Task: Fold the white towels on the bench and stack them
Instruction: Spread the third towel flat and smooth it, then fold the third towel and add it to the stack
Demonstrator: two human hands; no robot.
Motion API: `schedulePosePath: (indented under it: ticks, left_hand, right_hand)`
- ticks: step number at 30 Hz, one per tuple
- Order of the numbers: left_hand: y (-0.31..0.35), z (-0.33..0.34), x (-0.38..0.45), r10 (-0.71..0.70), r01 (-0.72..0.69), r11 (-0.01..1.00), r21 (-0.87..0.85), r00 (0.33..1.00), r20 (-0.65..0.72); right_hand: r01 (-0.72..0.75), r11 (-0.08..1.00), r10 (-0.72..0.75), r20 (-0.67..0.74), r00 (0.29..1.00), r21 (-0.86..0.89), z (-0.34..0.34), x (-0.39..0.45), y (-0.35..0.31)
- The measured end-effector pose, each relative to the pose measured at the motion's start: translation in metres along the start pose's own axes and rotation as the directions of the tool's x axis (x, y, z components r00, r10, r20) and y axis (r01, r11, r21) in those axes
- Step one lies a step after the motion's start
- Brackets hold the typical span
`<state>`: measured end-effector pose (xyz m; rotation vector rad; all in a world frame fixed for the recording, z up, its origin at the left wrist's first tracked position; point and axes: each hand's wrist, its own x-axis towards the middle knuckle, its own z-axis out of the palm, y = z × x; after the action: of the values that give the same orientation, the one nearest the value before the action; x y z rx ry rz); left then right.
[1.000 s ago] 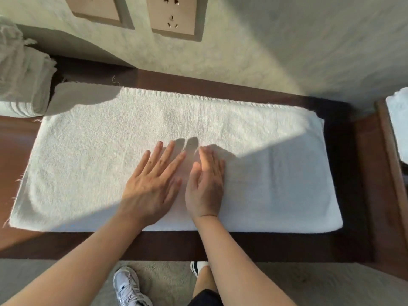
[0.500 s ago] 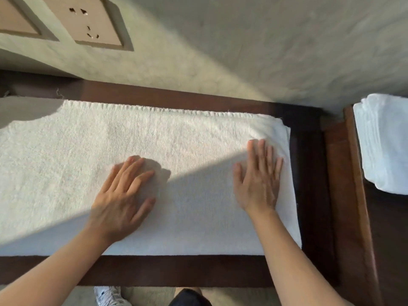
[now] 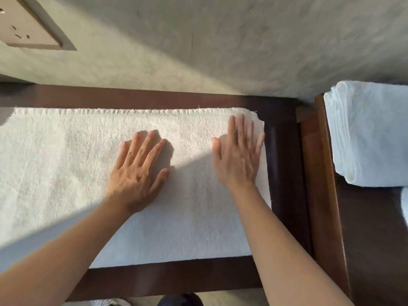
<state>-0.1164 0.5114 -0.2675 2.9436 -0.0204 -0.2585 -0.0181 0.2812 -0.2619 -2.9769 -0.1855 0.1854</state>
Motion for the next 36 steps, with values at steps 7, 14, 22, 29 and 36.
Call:
schedulePosePath:
  ticks: [7, 14, 22, 29, 36]
  left_hand:
    - [0.048, 0.011, 0.043, 0.221, -0.220, 0.975, 0.043, 0.975, -0.024]
    - [0.063, 0.006, 0.039, 0.235, -0.236, 0.971, -0.032, 0.972, -0.026]
    - [0.152, 0.027, 0.021, 0.476, -0.480, 0.877, -0.006, 0.869, 0.131]
    - [0.137, -0.012, 0.031, 0.316, -0.267, 0.844, -0.465, 0.948, 0.029]
    - [0.063, -0.074, 0.037, -0.090, 0.287, 0.316, -0.904, 0.958, 0.272]
  right_hand:
    - [-0.006, 1.000, 0.006, -0.008, 1.000, 0.006, 0.008, -0.029, 0.053]
    - [-0.221, 0.975, 0.220, 0.047, 0.974, 0.032, -0.007, -0.096, 0.066]
    - [-0.504, 0.848, 0.513, -0.017, 0.858, 0.164, -0.014, -0.139, 0.047]
    - [-0.446, 0.875, 0.437, 0.090, 0.895, 0.190, -0.034, -0.131, 0.037]
    - [-0.101, 0.970, 0.096, 0.034, 0.995, 0.223, -0.079, -0.129, -0.079]
